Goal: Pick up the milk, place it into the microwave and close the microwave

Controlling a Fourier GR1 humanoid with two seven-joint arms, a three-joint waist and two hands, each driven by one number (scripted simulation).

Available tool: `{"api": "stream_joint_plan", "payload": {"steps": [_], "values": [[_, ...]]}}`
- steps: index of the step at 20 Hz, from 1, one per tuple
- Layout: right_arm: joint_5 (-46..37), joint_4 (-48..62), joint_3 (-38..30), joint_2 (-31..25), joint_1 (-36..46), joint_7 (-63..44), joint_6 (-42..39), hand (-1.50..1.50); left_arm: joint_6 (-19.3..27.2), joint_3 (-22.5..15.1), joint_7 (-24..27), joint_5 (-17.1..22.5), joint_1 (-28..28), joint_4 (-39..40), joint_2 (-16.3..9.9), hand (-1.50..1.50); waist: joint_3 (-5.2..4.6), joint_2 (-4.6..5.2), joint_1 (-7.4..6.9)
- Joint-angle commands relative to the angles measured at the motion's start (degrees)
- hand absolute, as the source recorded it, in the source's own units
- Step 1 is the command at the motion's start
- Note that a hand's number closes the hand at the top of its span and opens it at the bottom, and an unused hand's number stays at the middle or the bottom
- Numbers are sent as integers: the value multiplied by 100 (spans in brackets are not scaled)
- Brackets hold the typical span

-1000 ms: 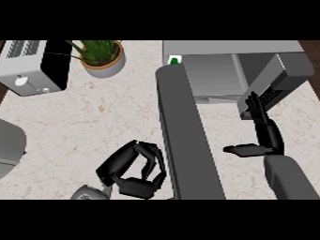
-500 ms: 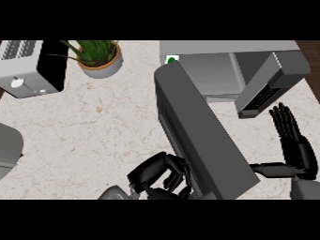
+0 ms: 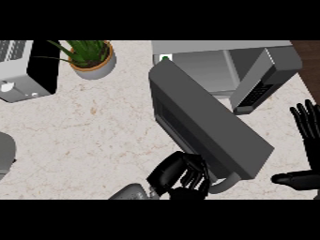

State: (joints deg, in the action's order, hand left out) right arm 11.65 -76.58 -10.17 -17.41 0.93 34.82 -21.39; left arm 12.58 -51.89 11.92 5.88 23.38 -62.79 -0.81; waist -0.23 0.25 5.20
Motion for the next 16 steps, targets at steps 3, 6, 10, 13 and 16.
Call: {"api": "stream_joint_plan", "payload": {"steps": [3, 6, 10, 13, 16], "values": [[487, -598, -80, -291, -34, -441, -464, -150, 1015, -495, 185, 968, 548, -2, 77, 150, -9, 42, 237], [647, -850, -3, -375, 61, -705, -612, -150, 1439, -494, 336, 1297, 697, 56, 77, 150, -18, 57, 301], [807, -1041, 132, -594, 104, -758, -1078, -150, 1717, -386, 762, 1608, 979, 210, 78, 150, -26, 106, 492], [951, -1146, 224, -675, 262, -937, -1241, -150, 1844, -249, 542, 1871, 1541, 323, 79, 150, -20, 142, 638], [1033, -1252, 309, -630, 227, -945, -1331, -150, 1948, -115, 497, 2250, 1774, 486, 79, 150, -12, 192, 795]]}}
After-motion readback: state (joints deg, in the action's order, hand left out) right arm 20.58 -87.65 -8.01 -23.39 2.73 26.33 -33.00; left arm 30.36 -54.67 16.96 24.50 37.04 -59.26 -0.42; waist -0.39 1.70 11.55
